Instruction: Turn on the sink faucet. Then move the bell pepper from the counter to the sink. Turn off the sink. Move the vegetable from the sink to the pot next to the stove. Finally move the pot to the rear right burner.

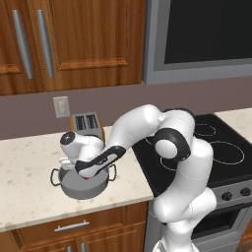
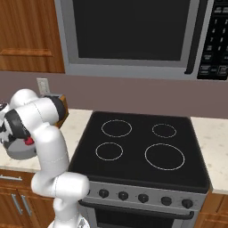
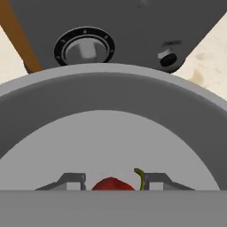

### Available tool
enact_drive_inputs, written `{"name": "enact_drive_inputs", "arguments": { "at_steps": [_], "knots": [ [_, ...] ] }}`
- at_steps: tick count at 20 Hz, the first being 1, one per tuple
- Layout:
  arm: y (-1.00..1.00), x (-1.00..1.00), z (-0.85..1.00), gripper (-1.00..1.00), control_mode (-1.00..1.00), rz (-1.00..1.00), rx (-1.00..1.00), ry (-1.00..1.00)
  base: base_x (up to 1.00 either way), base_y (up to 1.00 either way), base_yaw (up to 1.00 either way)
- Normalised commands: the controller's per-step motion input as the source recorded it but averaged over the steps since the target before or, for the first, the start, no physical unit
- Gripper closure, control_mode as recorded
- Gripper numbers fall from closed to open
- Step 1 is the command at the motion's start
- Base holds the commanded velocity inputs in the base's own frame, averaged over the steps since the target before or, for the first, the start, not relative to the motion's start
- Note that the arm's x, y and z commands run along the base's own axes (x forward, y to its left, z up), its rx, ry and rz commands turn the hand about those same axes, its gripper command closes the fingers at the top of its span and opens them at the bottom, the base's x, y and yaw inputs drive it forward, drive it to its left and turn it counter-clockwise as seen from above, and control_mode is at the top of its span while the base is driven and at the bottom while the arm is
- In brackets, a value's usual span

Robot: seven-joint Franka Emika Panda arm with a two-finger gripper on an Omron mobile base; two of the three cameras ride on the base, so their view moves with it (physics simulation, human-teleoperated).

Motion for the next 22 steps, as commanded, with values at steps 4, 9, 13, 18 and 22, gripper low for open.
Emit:
{"name": "enact_drive_inputs", "arguments": {
  "at_steps": [4, 9, 13, 18, 22],
  "knots": [
    [0.00, 0.00, -0.05, -1.00, -1.00, 0.00, 0.06, 0.00, 0.00, 0.00, 0.00],
    [0.00, -0.01, 0.02, -1.00, -1.00, -0.01, 0.06, 0.00, 0.00, 0.00, 0.00],
    [0.00, -0.14, 0.23, -1.00, -1.00, -0.07, 0.02, 0.00, 0.00, 0.00, 0.00],
    [-0.07, -0.39, 0.34, -1.00, -1.00, -0.11, 0.04, 0.00, 0.00, 0.00, 0.00],
    [-0.31, -0.42, 0.32, -1.00, -1.00, -0.12, 0.08, 0.00, 0.00, 0.00, 0.00]
  ]
}}
